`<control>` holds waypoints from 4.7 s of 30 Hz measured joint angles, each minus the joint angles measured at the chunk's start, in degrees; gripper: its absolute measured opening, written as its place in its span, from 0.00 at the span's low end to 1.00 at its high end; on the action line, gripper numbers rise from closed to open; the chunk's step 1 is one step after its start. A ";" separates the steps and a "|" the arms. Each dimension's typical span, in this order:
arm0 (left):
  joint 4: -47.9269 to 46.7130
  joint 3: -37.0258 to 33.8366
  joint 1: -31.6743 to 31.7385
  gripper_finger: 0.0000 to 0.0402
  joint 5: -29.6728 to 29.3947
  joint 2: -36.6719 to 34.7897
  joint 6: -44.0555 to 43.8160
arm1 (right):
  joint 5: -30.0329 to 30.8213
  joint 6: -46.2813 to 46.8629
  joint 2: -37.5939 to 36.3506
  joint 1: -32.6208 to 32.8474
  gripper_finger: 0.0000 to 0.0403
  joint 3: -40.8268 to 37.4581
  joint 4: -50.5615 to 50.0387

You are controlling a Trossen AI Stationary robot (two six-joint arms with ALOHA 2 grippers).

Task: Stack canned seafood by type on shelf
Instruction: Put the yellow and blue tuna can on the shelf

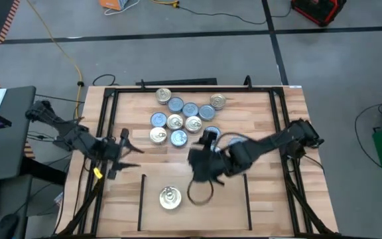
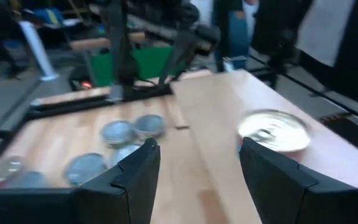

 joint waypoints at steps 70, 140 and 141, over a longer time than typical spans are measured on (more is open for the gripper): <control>25.50 -0.09 45.91 0.42 6.51 23.32 10.70 | -41.02 -4.50 -41.68 -49.14 0.71 -75.68 46.47; 25.96 2.78 45.93 0.42 6.05 26.53 18.24 | -27.56 -0.08 -44.26 -41.91 0.71 -65.98 28.28; 25.97 2.78 45.93 0.42 6.05 26.53 17.92 | -27.56 0.94 -44.04 -41.82 0.71 -64.57 26.81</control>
